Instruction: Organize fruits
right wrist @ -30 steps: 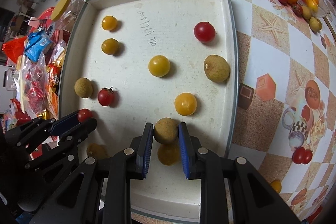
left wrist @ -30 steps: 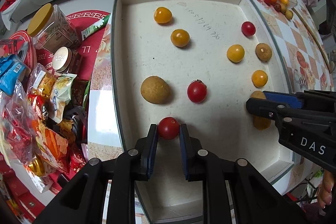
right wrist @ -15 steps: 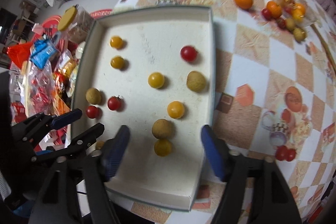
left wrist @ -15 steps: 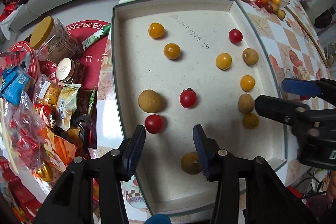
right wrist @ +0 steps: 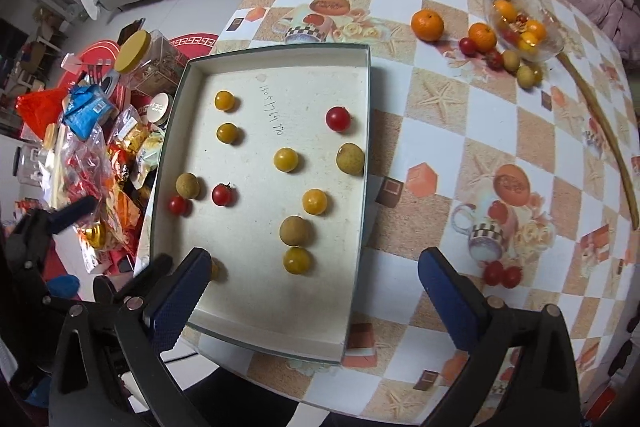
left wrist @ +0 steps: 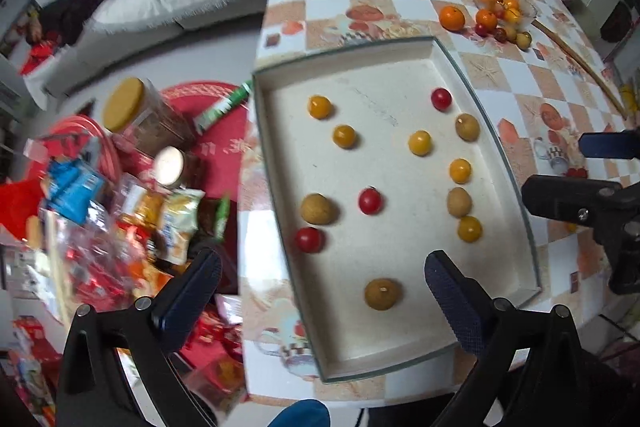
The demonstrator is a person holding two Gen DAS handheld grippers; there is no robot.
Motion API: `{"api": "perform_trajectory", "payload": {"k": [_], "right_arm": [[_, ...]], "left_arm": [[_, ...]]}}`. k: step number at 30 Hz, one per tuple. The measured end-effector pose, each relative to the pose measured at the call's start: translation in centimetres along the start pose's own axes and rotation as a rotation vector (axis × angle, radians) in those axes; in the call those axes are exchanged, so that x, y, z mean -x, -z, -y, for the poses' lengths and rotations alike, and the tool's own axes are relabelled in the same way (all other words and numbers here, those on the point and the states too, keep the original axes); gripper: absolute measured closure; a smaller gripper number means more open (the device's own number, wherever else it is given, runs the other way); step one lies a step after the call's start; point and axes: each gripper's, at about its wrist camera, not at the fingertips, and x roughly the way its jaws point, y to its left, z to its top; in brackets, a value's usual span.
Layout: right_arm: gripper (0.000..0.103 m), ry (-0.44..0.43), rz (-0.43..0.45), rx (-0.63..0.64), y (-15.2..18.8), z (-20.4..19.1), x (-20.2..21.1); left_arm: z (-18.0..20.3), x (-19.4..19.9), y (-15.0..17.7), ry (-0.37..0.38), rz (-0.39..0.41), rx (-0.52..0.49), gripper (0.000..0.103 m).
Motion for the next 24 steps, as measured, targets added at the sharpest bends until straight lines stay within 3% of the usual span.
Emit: {"api": "perform_trajectory", "payload": {"k": [12,24], "right_arm": [[0.000,0.043,-0.049,0.144,0.2,-1.4,2.3],[0.000,0.066,-0.064,0.200,0.6,-0.2,3.7]], "left_arm": [[1.4,2.8,0.2,-0.029,-0.014,-0.064,0.001],[3.0,4.8,0.8,-0.032,-0.036,-0.026,0.001]]}}
